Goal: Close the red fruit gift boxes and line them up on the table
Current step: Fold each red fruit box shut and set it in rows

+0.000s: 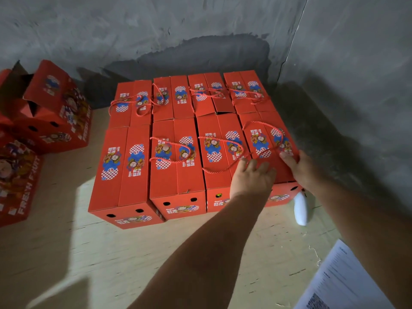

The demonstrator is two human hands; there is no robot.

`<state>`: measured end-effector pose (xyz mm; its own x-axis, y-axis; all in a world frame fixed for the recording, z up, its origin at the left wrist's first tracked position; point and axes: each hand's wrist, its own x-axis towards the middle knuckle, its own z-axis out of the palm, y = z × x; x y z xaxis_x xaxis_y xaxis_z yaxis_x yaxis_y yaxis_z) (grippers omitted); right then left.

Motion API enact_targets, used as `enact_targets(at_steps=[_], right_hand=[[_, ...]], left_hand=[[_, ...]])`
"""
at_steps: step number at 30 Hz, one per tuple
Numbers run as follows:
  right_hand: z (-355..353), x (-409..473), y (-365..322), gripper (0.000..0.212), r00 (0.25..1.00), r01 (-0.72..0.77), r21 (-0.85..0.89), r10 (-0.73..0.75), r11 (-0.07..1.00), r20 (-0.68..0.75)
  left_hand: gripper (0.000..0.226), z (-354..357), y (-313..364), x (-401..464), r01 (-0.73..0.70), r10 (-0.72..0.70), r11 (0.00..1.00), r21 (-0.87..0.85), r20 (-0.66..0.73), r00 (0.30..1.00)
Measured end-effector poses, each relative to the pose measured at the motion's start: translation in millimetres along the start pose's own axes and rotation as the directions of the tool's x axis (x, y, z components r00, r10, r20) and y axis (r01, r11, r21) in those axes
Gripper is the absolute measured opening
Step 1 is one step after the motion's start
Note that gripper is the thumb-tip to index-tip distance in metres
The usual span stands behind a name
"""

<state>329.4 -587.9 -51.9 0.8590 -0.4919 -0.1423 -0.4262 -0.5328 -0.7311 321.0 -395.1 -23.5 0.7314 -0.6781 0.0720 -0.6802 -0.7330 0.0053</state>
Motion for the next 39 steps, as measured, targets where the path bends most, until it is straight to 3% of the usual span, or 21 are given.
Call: enact_targets(at_steps=[2,5,9,14,16,20,23,27,29,32,36,39], right_hand=[[8.5,0.4,-11.1,0.066,0.993,-0.069,-0.195,0.048,0.978,-0.109],[17.9,-20.2,-30.9,0.067,0.989,-0.137,-0.405,0.100,0.904,-0.113],[38.3,-65.2,-51.6,0.060,0.991,0.113,-0.502,-0.136,0.858,-0.009],[88.7,-139.2,-92.0,0.048,0.910,0.408,-0.357,-0.407,0.840,0.083],[112.3,-174.4,-104.8,0.047,0.863,0.502,-0.301,-0.491,0.811,0.115],[160.7,-239.4,-129.9,0.058,0.835,0.538,-0.227,-0.477,0.812,0.275],[192.3,-277.2,-154.3,0.065,0.789,0.598,-0.261,-0.499,0.758,0.359],[233.5,-319.4,-198.9,0.063,0.717,0.660,-0.212,-0.519,0.721,0.465],[252.9,-338.1,-221.4,0.063,0.677,0.678,-0.175,-0.513,0.714,0.527],[273.3,-359.9,-247.6,0.066,0.651,0.675,-0.152,-0.487,0.722,0.583],[286.0,-364.9,-267.0,0.065,0.663,0.641,-0.113,-0.473,0.759,0.580],[288.8,-345.6,-268.6,0.066,0.682,0.638,-0.139,-0.473,0.757,0.557]], left_hand=[[0.043,-0.2,-1.4,2.9,0.011,-0.010,1.000,-0.021,0.014,1.000],[0.051,-1.6,-9.9,-6.7,0.023,-0.016,0.990,-0.137,0.052,0.998],[0.038,-10.8,-30.6,-44.6,0.021,-0.028,0.939,-0.343,-0.015,0.999],[0.014,-17.2,-56.6,-130.0,0.234,-0.314,0.828,-0.509,-0.076,0.946],[0.017,-13.6,-69.1,-175.9,0.296,-0.391,0.787,-0.541,-0.067,0.918],[0.032,-13.1,-107.0,-282.4,0.424,-0.522,0.731,-0.535,-0.038,0.852],[0.040,-29.7,-159.3,-359.6,0.599,-0.660,0.678,-0.426,0.005,0.751],[0.047,-73.4,-243.6,-440.1,0.799,-0.833,0.529,-0.286,0.004,0.553],[0.049,-97.1,-283.3,-462.5,0.852,-0.875,0.468,-0.236,0.014,0.484],[0.054,-121.8,-339.5,-471.5,0.886,-0.896,0.426,-0.180,0.049,0.441],[0.058,-123.6,-402.7,-443.9,0.893,-0.898,0.395,-0.216,0.115,0.425],[0.083,-105.6,-448.8,-412.6,0.887,-0.890,0.391,-0.245,0.144,0.433]])
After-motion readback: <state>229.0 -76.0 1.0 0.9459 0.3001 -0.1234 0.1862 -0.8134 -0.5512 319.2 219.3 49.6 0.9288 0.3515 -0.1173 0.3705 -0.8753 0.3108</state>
